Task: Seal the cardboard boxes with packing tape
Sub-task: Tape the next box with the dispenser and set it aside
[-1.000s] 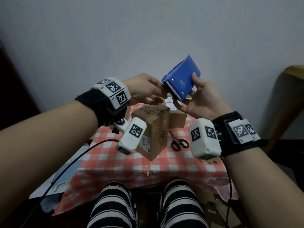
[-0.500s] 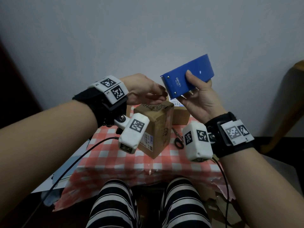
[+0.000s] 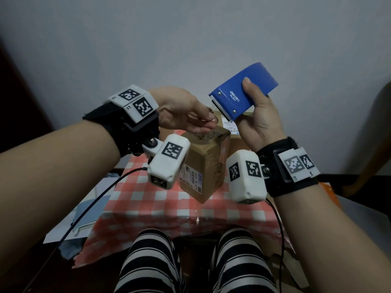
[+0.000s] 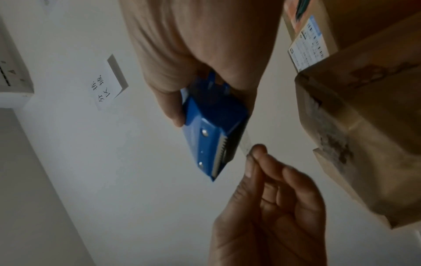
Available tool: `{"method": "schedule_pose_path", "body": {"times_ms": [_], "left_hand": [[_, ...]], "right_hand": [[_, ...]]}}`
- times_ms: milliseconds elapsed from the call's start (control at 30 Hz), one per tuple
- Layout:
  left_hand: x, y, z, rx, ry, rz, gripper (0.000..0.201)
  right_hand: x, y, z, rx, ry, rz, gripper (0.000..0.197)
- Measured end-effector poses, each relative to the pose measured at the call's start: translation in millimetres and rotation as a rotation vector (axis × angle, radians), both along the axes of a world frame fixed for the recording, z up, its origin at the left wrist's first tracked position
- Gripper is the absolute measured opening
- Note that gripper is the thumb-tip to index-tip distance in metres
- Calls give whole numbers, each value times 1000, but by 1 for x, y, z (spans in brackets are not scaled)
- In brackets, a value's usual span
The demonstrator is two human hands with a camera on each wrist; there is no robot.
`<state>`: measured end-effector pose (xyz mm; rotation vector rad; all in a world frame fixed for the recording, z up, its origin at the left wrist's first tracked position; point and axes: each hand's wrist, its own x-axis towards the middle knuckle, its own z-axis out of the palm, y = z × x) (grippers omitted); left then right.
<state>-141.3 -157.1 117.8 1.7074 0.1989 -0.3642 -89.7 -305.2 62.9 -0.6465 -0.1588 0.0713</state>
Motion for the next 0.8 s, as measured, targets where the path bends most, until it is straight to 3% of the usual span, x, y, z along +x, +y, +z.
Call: {"method": "schedule_pose_path", "body": {"times_ms": [200,400,600,800], "left_hand": [[-8,6,-1,32,43,-51,8],[-9,20,-8,-53,48,67,11],[-9,23,-7,51,28,164,14],[-3,20,-4,151,-40,214,14]], "right_hand": [[4,-4,0,2,56,-66,51],[-4,-1,-2,-255,-58,-120,33],[-9,7,2,-386,-167,-124,51],[-7,7,0,-384,-139,-130,53]]}}
